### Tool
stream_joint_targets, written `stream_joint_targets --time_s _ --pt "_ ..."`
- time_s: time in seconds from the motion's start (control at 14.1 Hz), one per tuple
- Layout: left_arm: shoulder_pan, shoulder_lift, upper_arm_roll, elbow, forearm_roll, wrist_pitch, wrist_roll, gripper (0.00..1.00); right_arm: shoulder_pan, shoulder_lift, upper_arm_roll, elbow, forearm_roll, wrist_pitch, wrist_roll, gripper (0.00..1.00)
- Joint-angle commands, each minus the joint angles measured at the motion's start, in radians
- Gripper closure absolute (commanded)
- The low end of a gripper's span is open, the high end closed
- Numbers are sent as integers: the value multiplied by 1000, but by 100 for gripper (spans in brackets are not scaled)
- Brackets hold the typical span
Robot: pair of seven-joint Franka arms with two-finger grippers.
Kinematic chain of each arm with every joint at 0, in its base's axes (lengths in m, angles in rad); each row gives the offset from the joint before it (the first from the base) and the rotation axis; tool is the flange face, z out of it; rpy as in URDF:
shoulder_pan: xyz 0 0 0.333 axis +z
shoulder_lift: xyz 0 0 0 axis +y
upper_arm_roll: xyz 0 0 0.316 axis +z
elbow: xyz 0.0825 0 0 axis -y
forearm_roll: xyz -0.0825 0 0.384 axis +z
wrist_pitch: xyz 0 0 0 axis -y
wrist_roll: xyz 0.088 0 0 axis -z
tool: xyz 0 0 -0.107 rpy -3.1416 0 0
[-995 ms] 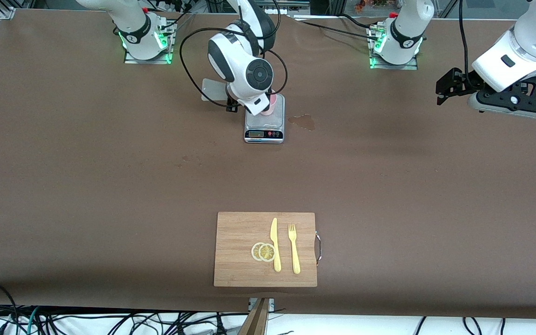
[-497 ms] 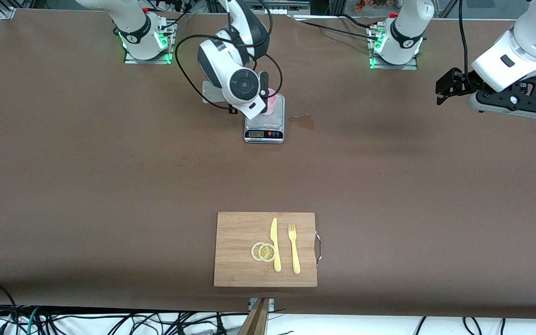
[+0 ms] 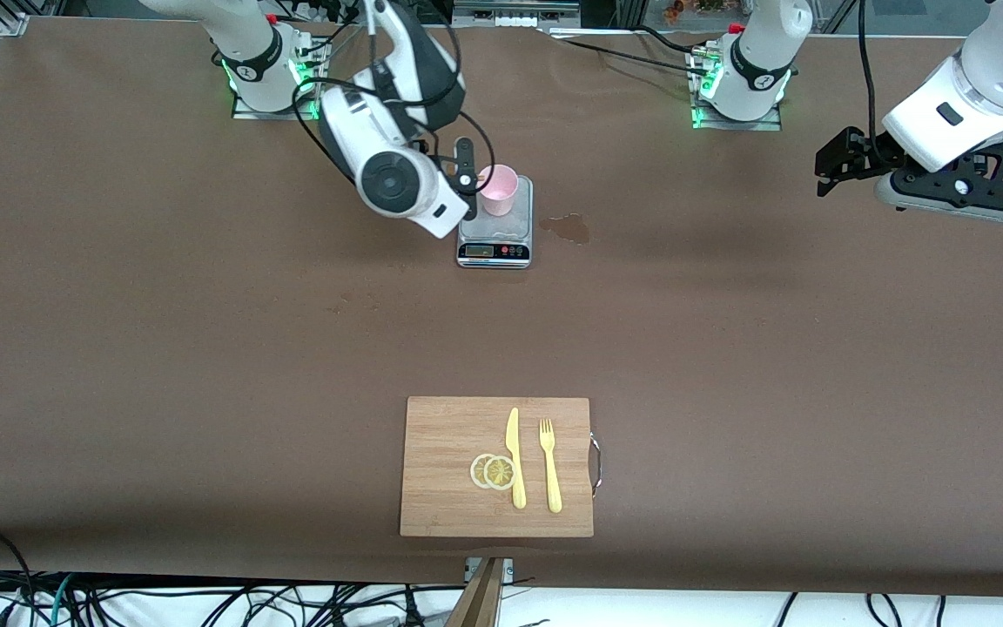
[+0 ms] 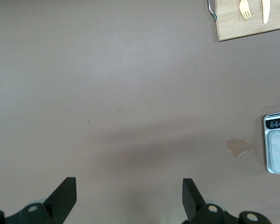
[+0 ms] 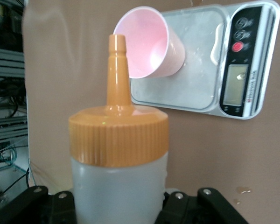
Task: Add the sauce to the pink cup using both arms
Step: 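Carry the bottle back with the right gripper and lower it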
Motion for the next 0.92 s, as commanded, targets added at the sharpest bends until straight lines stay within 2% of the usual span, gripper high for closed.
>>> stream_joint_targets --time_s 0.0,0.28,0.57,0.85 --pt "-3 2 2 19 -11 -19 8 0 -109 -42 3 -29 85 -32 -145 84" --pt "-3 2 2 19 -11 -17 8 0 -287 -36 -2 -32 225 -88 -406 84" --pt "-3 4 2 21 -11 -17 8 0 -491 0 -14 -32 312 -205 -685 84" --pt "-3 7 2 32 -11 -19 8 0 -715 130 -14 -21 410 -337 -953 84"
